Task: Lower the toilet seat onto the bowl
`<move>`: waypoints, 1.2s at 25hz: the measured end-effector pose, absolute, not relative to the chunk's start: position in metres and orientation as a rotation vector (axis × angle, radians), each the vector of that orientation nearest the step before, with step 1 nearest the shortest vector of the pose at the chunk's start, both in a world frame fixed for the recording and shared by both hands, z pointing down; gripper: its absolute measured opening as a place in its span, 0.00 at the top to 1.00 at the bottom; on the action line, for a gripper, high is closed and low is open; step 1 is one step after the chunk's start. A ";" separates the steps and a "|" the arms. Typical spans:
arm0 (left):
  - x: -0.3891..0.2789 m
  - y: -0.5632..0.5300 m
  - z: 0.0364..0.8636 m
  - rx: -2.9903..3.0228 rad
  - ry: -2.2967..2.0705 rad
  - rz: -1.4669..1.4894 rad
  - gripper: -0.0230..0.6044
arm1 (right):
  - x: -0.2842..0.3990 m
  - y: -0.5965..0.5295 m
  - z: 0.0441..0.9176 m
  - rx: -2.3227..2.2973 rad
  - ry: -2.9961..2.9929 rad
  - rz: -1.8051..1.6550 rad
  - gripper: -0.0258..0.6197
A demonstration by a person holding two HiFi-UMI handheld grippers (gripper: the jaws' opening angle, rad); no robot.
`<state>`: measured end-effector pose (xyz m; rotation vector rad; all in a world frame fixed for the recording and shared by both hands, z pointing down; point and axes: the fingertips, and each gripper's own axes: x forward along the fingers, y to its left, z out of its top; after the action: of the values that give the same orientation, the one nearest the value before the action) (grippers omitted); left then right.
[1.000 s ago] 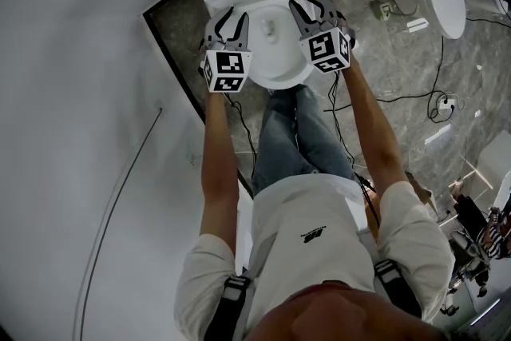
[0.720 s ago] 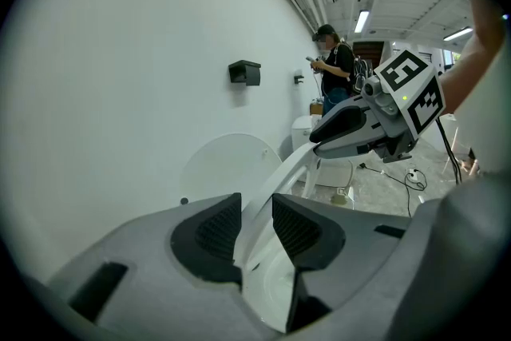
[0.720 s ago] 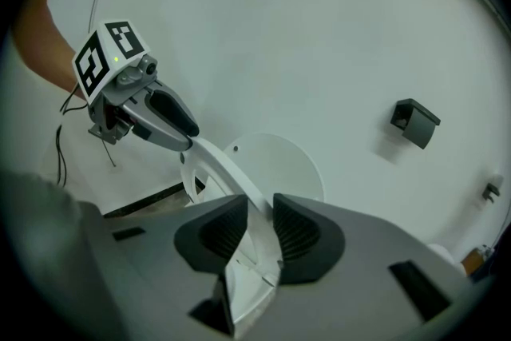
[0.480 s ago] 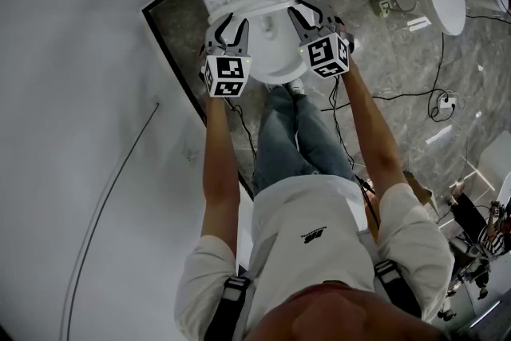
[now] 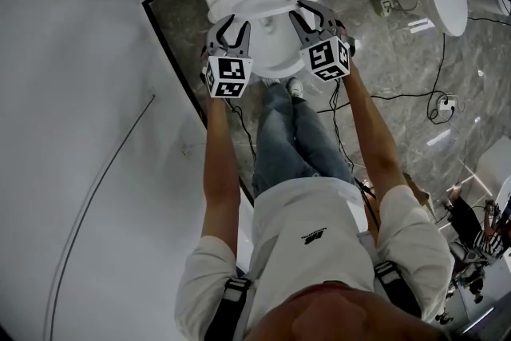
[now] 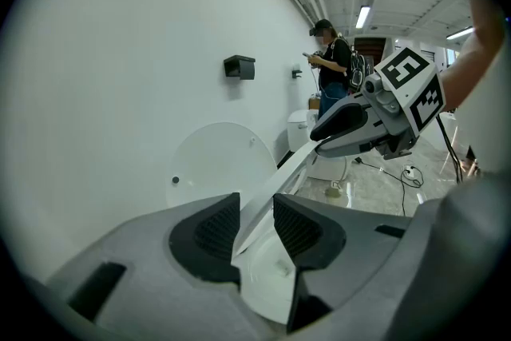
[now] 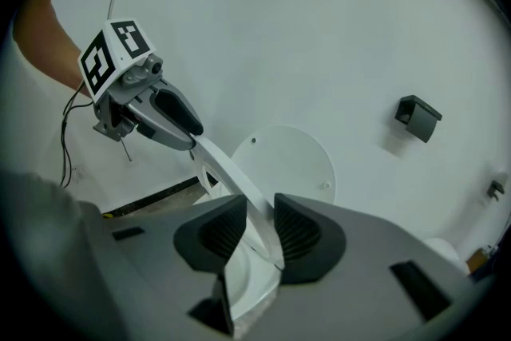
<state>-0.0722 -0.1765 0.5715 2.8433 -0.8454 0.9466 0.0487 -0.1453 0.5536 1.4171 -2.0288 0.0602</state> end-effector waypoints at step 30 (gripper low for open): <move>-0.086 -0.114 0.598 2.818 -0.805 1.010 0.73 | 0.033 -0.083 0.581 1.329 -2.040 0.084 0.77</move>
<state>-0.0861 -0.1142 0.5983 2.8177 -0.8048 1.0100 0.0331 -0.0835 0.5807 1.3293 -2.0398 0.0836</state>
